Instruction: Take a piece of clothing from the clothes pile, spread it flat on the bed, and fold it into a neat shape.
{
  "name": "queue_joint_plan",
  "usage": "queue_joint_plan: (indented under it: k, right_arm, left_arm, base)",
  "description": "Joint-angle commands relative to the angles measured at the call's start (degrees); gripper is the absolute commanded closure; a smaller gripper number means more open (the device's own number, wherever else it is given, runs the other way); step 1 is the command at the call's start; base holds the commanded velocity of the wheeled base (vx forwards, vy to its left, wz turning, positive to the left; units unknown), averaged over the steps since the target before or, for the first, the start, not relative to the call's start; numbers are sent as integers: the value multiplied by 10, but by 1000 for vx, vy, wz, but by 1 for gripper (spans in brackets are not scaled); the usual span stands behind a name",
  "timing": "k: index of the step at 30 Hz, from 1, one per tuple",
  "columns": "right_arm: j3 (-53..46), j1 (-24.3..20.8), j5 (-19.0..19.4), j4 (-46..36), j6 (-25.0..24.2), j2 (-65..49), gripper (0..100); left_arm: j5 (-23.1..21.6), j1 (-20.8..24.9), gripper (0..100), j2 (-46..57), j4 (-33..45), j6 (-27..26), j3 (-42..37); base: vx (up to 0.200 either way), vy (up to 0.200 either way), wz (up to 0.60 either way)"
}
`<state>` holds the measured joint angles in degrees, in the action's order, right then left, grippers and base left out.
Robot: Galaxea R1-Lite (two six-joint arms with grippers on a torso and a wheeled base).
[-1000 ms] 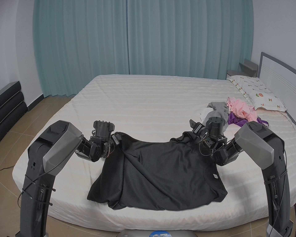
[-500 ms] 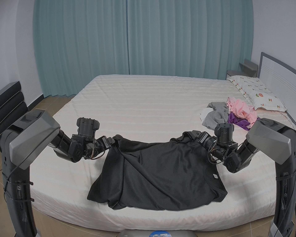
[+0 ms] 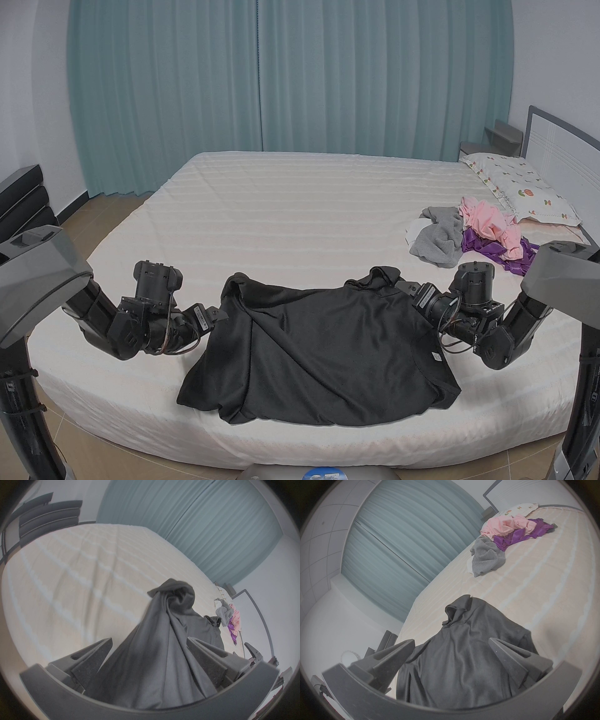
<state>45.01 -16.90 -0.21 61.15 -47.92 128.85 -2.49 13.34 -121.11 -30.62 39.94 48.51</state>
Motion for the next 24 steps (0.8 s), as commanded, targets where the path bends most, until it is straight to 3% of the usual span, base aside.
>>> queue_joint_plan:
  k: [1,8,24]
  right_arm:
    - [-81,0,13,26,-2,-50,0]
    - [-160,0,25,73,-6,-55,0]
    - [-215,-2,35,81,-21,-54,0]
  left_arm:
    - [-9,8,0,57,-35,35,-92]
    - [-2,8,0,77,-44,83,-156]
    - [-6,-6,0,71,-45,87,-241]
  base:
    - [0,0,0]
    - [0,0,0]
    - [0,0,0]
